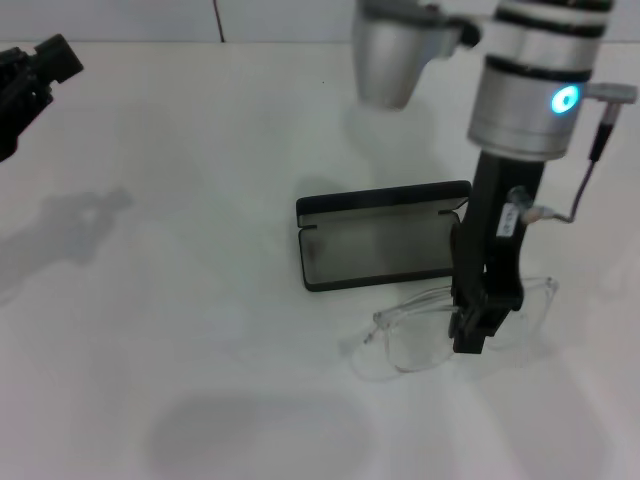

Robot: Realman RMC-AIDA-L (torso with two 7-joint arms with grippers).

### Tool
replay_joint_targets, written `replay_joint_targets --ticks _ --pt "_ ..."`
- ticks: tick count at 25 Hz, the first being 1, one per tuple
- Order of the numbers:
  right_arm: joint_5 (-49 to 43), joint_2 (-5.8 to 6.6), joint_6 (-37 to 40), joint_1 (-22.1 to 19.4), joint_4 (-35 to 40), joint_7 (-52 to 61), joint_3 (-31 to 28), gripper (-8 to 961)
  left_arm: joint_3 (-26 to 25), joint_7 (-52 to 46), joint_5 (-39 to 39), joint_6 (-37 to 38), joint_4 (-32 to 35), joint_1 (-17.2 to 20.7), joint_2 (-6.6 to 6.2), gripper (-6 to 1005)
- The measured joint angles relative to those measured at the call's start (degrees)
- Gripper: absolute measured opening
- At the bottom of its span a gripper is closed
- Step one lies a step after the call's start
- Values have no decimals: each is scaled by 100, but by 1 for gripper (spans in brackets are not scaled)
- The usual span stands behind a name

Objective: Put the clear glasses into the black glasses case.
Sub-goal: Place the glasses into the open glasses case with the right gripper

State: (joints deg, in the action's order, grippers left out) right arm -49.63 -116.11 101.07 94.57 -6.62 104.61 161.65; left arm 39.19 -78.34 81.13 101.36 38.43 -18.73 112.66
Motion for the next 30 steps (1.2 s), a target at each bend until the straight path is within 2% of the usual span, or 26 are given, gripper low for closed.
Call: replay_joint_targets --ticks 5,12,30 --pt "-452 -8 -937 109 854 636 -2 118 0 204 182 -28 -12 -10 58 70" --pt "-483 -16 -1883 126 1107 1200 -28 117 3 237 402 -64 -23 -11 114 69" --pt "-805 -13 -2574 -33 1095 1720 -10 117 23 241 414 -64 -29 57 170 69"
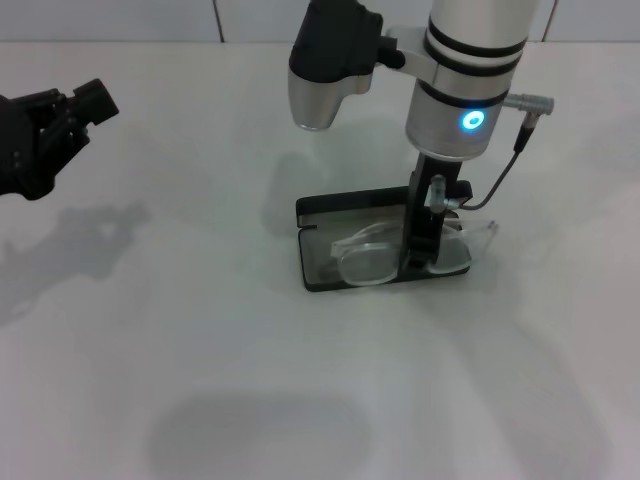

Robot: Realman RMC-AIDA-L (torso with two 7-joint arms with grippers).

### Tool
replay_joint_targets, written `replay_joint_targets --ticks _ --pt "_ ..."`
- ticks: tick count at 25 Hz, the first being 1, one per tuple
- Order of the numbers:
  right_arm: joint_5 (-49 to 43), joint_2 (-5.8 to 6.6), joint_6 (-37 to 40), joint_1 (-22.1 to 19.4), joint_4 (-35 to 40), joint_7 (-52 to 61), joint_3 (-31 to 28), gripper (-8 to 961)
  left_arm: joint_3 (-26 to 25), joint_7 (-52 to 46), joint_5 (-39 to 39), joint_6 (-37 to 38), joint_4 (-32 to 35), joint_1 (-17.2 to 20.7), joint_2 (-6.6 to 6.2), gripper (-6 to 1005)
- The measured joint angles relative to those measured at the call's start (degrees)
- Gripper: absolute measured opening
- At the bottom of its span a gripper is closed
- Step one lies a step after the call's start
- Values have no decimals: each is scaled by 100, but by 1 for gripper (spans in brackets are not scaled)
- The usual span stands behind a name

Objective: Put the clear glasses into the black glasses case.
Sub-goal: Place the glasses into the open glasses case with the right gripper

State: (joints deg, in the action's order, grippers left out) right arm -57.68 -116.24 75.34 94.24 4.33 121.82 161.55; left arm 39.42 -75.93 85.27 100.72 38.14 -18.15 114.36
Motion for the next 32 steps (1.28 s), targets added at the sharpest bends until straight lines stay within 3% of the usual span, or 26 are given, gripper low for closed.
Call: replay_joint_targets --ticks 32 --pt "-280 -3 -502 -127 172 -141 -19 157 4 132 -2 -18 -140 -135 61 70"
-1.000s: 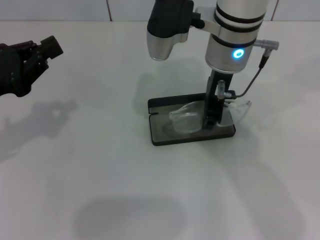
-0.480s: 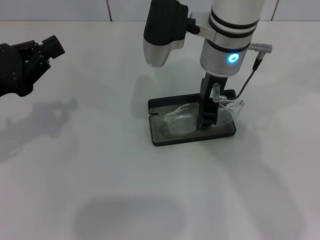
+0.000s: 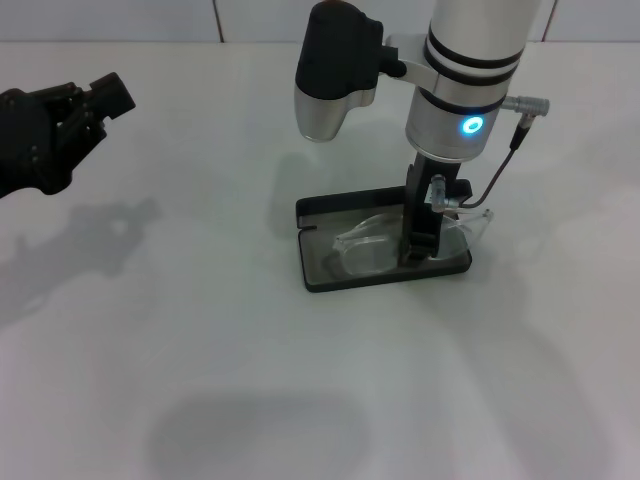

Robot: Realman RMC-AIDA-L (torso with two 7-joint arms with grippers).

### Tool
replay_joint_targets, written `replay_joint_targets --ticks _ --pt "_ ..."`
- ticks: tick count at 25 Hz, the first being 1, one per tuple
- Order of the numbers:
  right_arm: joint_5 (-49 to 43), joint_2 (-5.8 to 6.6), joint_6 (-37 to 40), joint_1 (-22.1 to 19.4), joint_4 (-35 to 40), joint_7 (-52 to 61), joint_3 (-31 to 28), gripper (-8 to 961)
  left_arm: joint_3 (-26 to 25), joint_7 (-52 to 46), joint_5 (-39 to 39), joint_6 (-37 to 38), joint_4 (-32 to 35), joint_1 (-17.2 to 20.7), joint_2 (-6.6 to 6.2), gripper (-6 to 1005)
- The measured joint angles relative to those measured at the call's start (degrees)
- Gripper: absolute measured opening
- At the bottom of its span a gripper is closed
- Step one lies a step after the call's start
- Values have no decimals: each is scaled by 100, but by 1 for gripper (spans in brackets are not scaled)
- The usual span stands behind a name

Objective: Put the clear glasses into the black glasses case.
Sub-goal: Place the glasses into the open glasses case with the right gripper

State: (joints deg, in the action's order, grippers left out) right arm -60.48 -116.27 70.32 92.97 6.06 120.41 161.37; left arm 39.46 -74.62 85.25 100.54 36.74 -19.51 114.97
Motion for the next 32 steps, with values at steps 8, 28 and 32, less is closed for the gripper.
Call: replay_joint_targets --ticks 8,28,32 --pt "2 0 -105 -16 16 0 0 193 -6 2 0 0 0 -14 7 70" --pt "1 18 -165 -19 33 -68 -2 168 -18 9 0 1 -9 5 8 69" --pt "2 21 -152 -19 31 -69 0 114 -18 9 0 1 -10 9 8 69"
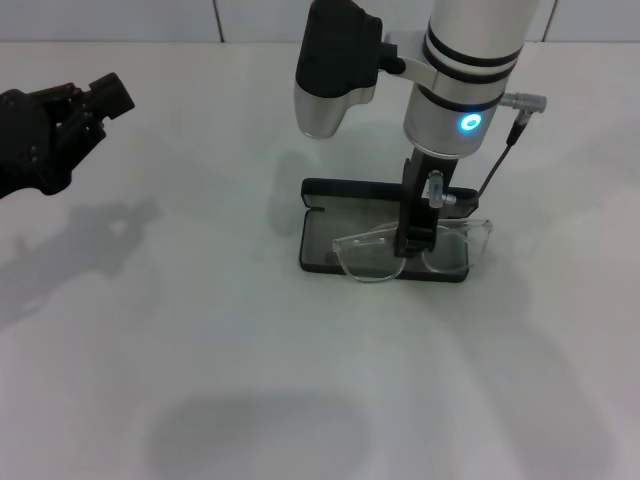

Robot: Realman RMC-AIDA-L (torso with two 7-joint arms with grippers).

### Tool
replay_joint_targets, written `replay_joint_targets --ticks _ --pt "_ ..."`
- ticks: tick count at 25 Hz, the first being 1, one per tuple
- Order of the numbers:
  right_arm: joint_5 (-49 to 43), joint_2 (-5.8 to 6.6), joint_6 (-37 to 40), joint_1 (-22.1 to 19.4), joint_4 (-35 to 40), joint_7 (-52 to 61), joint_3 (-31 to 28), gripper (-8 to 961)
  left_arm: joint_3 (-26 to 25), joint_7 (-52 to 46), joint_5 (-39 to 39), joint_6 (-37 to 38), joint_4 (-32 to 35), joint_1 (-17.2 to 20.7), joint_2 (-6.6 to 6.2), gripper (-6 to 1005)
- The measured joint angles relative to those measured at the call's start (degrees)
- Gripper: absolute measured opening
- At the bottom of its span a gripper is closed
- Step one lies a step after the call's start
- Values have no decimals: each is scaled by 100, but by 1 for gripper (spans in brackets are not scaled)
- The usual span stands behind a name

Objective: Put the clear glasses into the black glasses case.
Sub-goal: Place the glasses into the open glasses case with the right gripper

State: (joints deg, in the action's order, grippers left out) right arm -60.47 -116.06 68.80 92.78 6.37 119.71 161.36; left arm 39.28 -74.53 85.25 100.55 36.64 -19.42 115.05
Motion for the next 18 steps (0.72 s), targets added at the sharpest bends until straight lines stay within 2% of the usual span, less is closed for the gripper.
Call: replay_joint_targets --ticks 6,15,18 --pt "8 5 56 3 -9 -28 -21 63 0 0 0 0 0 15 0 69" --pt "45 14 148 54 -28 -69 -95 48 0 0 0 0 0 34 0 69" --pt "11 43 253 89 -41 -104 -357 48 0 0 0 0 1 43 0 69"
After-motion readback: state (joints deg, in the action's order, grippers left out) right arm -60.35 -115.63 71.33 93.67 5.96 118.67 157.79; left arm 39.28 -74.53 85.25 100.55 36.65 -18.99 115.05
